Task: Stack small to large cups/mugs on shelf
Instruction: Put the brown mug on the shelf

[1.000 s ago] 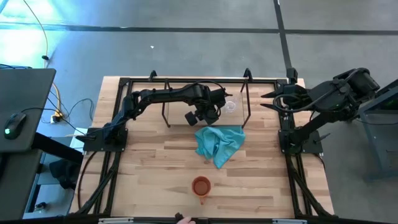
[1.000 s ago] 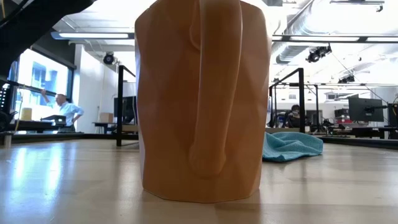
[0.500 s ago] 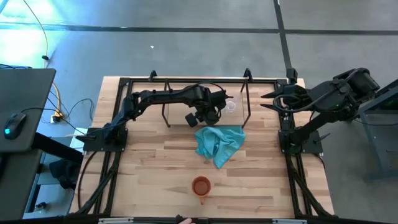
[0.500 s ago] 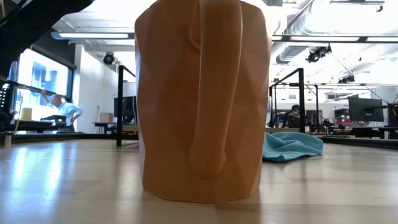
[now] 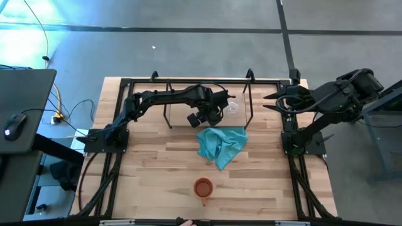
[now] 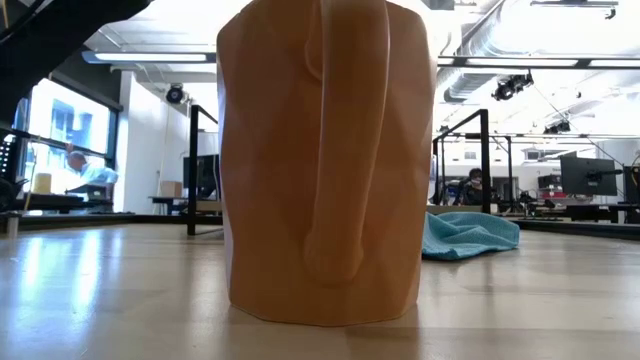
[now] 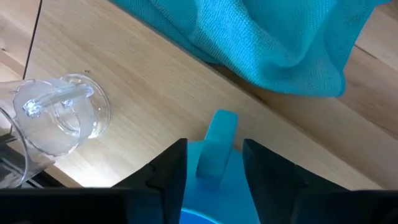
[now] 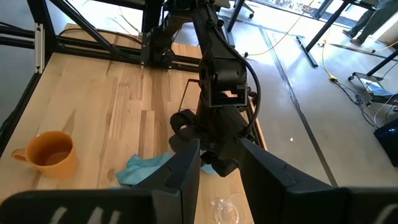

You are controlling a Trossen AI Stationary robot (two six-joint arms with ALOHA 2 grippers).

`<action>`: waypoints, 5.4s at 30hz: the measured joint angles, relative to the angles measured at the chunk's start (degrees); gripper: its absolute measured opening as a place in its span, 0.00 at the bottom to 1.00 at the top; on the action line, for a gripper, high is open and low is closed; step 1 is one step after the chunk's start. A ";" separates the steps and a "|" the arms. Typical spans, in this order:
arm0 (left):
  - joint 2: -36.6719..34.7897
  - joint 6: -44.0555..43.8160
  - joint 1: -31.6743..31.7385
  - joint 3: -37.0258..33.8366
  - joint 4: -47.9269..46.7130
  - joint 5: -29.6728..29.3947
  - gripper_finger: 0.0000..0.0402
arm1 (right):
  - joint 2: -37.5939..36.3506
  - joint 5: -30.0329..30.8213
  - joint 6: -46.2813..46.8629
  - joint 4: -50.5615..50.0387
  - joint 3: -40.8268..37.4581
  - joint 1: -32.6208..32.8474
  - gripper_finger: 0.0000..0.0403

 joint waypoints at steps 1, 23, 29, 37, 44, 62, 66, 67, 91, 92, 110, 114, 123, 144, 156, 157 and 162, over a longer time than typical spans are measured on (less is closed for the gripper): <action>-0.02 -0.47 0.00 0.00 0.00 -0.31 0.37 | 0.00 -0.11 0.00 -0.01 0.00 -0.01 0.25; -2.10 -1.12 -2.36 10.24 -1.27 -2.33 0.38 | -0.02 -1.25 0.02 -0.45 0.00 -0.01 0.25; -3.30 -5.40 -4.68 15.93 -1.78 -2.35 0.38 | -0.02 -1.93 0.69 -0.47 0.00 0.00 0.25; -7.94 -17.14 -8.01 16.49 -4.47 -3.84 0.38 | -0.02 -2.34 1.51 -0.77 0.00 0.01 0.25; -13.00 -37.29 -11.20 16.48 -6.24 -2.24 0.38 | -0.02 -2.34 2.89 -0.76 0.00 0.01 0.25; -17.27 -64.35 -26.68 16.46 -20.17 9.34 0.38 | 6.09 -12.07 13.38 -1.61 0.02 0.56 0.25; -17.33 -68.07 -29.52 16.44 -21.46 9.37 0.38 | 9.73 -13.95 15.78 -1.91 0.02 2.64 0.25; -17.54 -68.76 -30.31 16.40 -22.10 9.34 0.38 | 10.65 -14.64 16.74 -1.90 0.02 3.30 0.25; -34.40 -83.33 -55.21 16.41 -23.21 -14.34 0.38 | 33.07 -4.63 58.36 4.91 0.02 17.98 0.25; -34.98 -84.41 -56.60 16.41 -23.19 -16.29 0.38 | 34.06 -4.05 59.96 5.65 0.02 18.35 0.25; -36.19 -89.59 -69.91 16.44 -23.17 -36.32 0.38 | 49.08 -0.78 89.14 18.38 0.02 21.93 0.25; -36.18 -89.85 -69.88 16.44 -23.17 -36.69 0.38 | 50.94 -2.61 93.20 20.50 0.02 21.91 0.26; -36.17 -91.06 -69.77 16.44 -23.17 -40.13 0.38 | 53.28 -2.60 97.15 25.38 0.02 21.76 0.32; -38.95 -92.08 -69.77 16.44 -23.17 -44.53 0.38 | 58.63 -7.40 99.48 25.92 0.02 18.30 0.38; -39.98 -92.34 -69.78 16.44 -23.17 -44.54 0.38 | 59.25 -8.77 100.10 23.21 0.02 17.25 0.38; -39.98 -92.35 -69.78 16.44 -23.17 -44.51 0.38 | 59.25 -8.87 100.08 23.03 0.02 17.17 0.38; -39.98 -92.37 -69.77 16.44 -23.17 -44.49 0.38 | 60.09 -10.07 100.01 23.12 0.02 16.80 0.38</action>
